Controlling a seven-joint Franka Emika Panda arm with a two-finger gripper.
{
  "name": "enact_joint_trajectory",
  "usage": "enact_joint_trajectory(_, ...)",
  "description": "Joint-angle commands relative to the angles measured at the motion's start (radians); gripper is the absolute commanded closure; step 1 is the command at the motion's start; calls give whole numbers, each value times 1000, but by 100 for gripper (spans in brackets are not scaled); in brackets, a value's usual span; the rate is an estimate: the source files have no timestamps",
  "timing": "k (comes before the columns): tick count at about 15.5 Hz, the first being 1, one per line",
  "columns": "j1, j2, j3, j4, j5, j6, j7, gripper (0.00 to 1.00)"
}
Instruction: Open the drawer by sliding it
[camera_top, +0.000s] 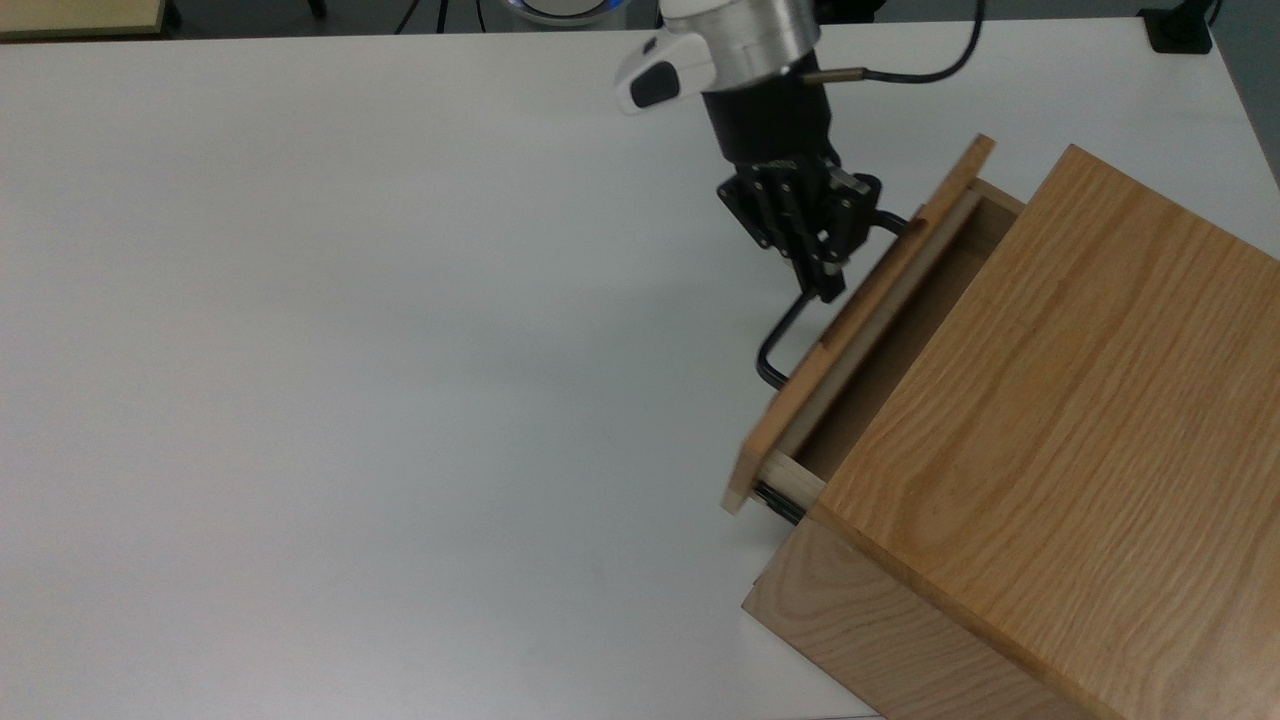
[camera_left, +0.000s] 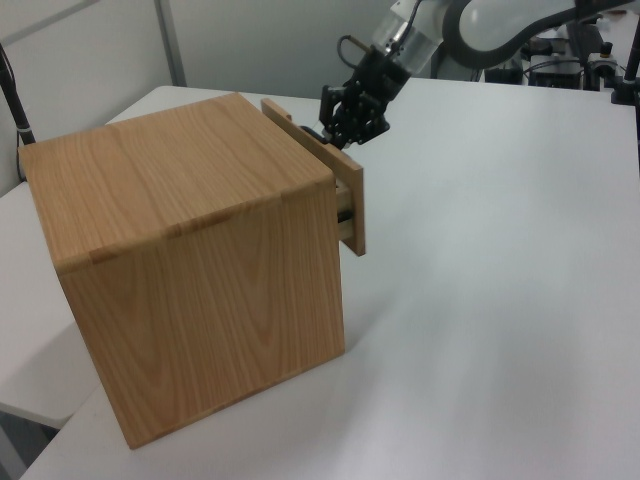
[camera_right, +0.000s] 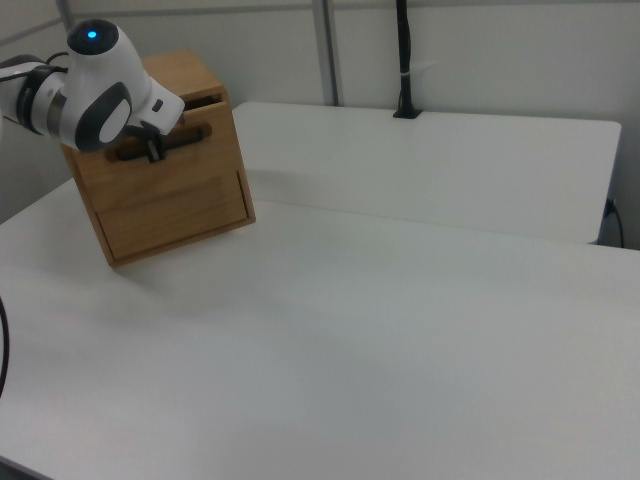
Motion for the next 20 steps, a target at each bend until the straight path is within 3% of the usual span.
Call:
enact_joint_trajectory(1, -72, -159, 4, -152, 26, -39, 14, 86)
enact_joint_trajectory(10, -222, -250, 1, -174, 23, -335, -10, 86)
enact_joint_trajectory(12, -232, -259, -4, -168, 23, -374, -24, 80)
enact_joint_trajectory(13, -233, -260, -4, -166, 23, -375, -24, 74)
enact_joint_trajectory(14, -233, -263, -5, -166, 23, -379, -16, 51)
enact_joint_trajectory(15, -233, -265, -5, -163, 23, -385, -13, 15)
enact_joint_trajectory(16, -233, -265, -5, -142, 23, -407, -12, 0)
enact_joint_trajectory(20, -258, -268, -21, -43, 11, -539, -1, 0)
